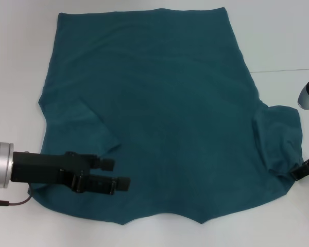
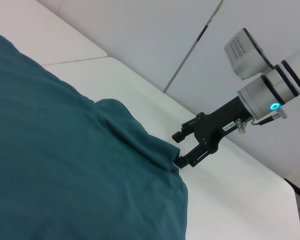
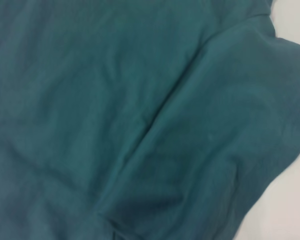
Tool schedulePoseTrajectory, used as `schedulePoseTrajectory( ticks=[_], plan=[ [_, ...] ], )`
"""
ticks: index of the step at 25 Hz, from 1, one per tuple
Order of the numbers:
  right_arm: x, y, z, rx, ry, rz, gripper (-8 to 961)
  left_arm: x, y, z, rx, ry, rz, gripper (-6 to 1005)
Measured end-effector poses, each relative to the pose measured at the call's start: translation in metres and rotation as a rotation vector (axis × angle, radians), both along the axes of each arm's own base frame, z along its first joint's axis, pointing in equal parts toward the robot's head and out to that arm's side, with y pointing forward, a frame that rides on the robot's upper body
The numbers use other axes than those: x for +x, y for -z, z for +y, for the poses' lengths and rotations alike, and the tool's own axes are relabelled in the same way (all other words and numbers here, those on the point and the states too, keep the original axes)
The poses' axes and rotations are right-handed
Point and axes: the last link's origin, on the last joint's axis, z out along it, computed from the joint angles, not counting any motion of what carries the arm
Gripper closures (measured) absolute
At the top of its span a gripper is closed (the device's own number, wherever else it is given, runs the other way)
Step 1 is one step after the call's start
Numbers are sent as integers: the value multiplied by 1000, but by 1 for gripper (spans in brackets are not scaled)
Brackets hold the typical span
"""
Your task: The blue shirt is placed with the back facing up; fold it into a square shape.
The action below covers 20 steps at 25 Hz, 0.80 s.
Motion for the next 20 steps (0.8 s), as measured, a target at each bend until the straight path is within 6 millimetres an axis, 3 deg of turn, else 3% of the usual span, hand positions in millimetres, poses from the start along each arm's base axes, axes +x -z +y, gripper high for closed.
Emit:
schedulePoseTrajectory(
  ticks=[16,20],
  plan=[
    [0,1,6,23,-14,-1,42,-1,2,-2,-5,-8,-4,80],
    [0,1,7,36,-17,5,121,-1,2,-2,-5,-8,-4,80]
  ],
)
